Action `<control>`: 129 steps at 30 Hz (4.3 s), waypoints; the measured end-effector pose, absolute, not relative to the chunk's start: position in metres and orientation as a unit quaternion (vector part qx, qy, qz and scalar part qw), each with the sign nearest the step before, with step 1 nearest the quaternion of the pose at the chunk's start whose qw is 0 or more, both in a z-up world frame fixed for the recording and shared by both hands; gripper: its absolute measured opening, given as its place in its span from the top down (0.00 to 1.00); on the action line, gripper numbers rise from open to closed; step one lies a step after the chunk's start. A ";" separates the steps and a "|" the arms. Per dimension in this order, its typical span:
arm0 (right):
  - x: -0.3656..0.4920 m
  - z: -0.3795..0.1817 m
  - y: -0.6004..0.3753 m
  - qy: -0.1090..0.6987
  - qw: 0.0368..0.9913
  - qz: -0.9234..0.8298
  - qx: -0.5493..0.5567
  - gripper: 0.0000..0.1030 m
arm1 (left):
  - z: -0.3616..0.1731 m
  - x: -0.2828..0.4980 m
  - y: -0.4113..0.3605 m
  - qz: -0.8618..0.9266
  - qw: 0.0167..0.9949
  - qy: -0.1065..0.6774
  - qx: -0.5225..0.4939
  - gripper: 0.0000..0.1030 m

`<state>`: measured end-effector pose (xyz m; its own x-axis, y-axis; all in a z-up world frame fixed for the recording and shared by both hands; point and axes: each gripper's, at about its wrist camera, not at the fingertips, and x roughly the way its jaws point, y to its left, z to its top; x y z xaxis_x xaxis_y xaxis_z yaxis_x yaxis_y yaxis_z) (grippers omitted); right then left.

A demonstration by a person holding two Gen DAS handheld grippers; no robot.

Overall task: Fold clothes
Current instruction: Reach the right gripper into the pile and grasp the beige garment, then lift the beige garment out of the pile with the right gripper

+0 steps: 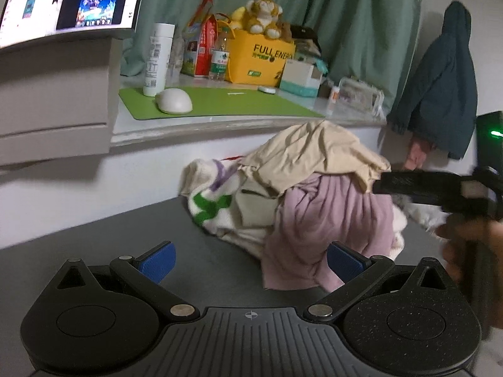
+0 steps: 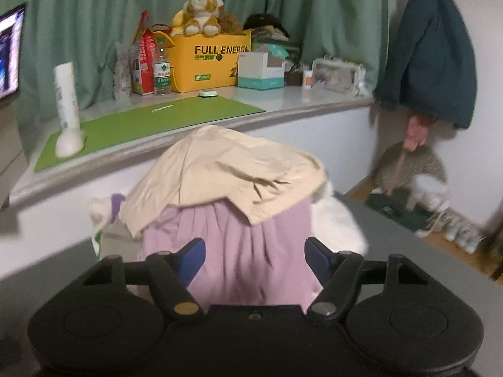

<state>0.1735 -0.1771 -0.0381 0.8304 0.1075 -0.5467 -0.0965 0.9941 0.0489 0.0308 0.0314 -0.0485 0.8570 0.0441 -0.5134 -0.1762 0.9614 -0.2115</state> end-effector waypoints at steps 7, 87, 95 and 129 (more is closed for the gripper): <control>0.227 -0.056 -0.188 0.320 0.946 0.020 0.055 0.60 | -0.061 0.041 0.033 0.051 0.951 0.254 -0.169 0.00; -0.057 0.087 -0.272 0.052 0.991 -0.089 -0.086 0.98 | -0.030 -0.005 -0.024 -0.146 0.962 0.203 -0.106 0.00; -0.184 0.125 -0.268 0.050 0.990 -0.068 -0.113 0.98 | 0.027 -0.079 -0.082 -0.383 0.905 0.157 -0.100 0.00; -0.267 -0.108 -0.264 0.406 0.905 -0.091 0.085 0.36 | -0.096 -0.055 -0.177 -0.264 0.907 0.292 0.148 0.00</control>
